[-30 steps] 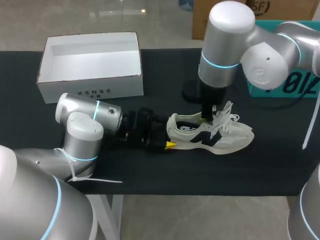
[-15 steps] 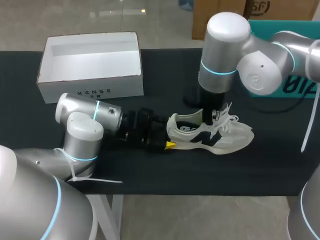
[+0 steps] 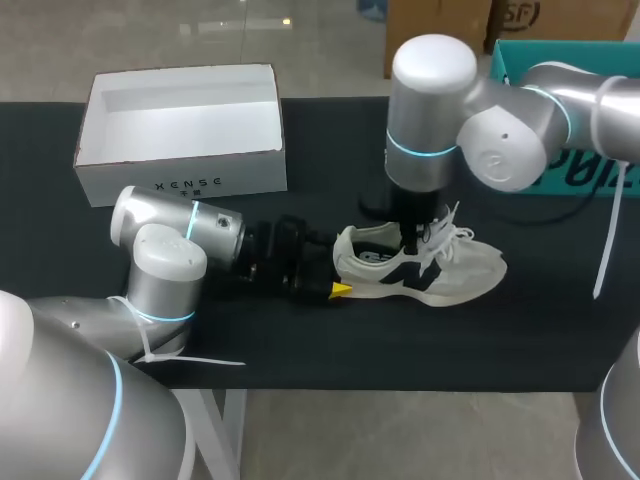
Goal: Take the shoe out of the shoebox, open the shoe tongue, remove and reinsert the insole, then place the shoe into the shoebox
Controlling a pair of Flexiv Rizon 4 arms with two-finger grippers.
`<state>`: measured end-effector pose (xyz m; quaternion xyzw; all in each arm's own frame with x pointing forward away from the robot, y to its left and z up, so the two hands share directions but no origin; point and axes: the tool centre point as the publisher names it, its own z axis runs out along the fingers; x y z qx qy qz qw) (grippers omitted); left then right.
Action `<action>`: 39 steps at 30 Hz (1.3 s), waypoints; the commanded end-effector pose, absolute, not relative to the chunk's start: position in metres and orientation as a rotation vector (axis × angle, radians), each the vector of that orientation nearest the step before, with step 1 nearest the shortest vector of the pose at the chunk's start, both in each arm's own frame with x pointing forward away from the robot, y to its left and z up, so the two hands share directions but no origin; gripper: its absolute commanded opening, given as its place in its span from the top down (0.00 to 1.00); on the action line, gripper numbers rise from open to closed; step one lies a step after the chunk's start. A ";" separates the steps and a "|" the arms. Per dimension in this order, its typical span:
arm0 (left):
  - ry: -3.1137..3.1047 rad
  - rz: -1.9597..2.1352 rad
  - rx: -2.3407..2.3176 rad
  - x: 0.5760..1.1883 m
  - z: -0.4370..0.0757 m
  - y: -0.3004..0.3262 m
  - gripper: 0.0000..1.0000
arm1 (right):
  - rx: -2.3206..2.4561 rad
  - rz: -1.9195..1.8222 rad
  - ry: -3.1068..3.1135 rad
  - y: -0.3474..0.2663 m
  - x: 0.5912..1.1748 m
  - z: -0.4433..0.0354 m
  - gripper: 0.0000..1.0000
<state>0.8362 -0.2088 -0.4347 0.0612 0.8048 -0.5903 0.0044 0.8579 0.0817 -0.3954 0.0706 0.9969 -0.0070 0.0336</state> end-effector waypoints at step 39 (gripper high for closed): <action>2.526 -1.847 0.198 0.836 -0.436 -0.209 1.00 | 0.226 -0.108 3.231 0.094 0.821 -0.444 1.00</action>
